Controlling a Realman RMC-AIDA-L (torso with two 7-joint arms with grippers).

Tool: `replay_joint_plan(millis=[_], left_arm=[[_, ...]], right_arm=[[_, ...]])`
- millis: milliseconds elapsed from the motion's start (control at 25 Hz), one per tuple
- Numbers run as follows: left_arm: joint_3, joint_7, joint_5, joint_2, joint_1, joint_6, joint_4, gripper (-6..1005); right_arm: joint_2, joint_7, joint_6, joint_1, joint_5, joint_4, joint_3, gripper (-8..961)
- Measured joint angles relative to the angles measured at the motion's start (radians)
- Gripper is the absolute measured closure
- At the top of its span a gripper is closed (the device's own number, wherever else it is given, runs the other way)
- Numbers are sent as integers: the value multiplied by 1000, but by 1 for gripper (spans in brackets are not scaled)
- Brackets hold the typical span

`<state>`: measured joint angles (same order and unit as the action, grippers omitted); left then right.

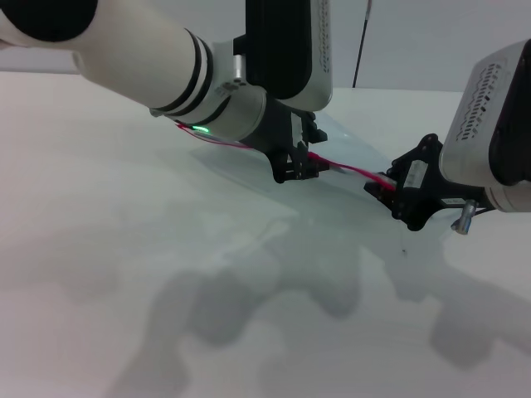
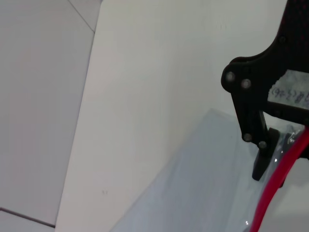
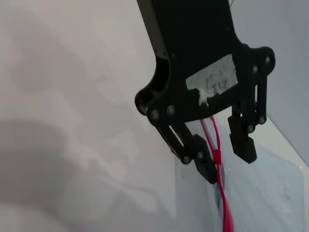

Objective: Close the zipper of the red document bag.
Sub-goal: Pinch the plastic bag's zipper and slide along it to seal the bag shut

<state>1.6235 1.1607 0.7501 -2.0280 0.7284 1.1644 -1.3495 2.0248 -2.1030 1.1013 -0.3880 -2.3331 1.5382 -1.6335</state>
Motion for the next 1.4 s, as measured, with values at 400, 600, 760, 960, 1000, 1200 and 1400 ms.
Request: replay_joint_plan(millis=[400, 600, 760, 960, 1000, 1200, 1400], left_arm=[[19, 0, 6, -1, 5, -36, 24, 653], [18, 0, 7, -2, 6, -37, 26, 660], [18, 0, 8, -2, 6, -37, 26, 682], [21, 3, 8, -2, 1, -51, 26, 791], [23, 5, 8, -2, -1, -56, 26, 834], [29, 14, 8, -2, -8, -75, 26, 910], [28, 12, 8, -1, -18, -77, 26, 920]], right_arm=[[0, 0, 0, 0, 0, 5, 0, 904], [0, 0, 0, 2, 0, 8, 1, 904], [0, 0, -1, 2, 0, 8, 2, 904], [-1, 0, -5, 1, 0, 1, 2, 905], [-1, 0, -5, 1, 0, 0, 2, 905], [-2, 1, -3, 2, 0, -1, 8, 905], [-2, 5, -5, 4, 0, -6, 13, 905]])
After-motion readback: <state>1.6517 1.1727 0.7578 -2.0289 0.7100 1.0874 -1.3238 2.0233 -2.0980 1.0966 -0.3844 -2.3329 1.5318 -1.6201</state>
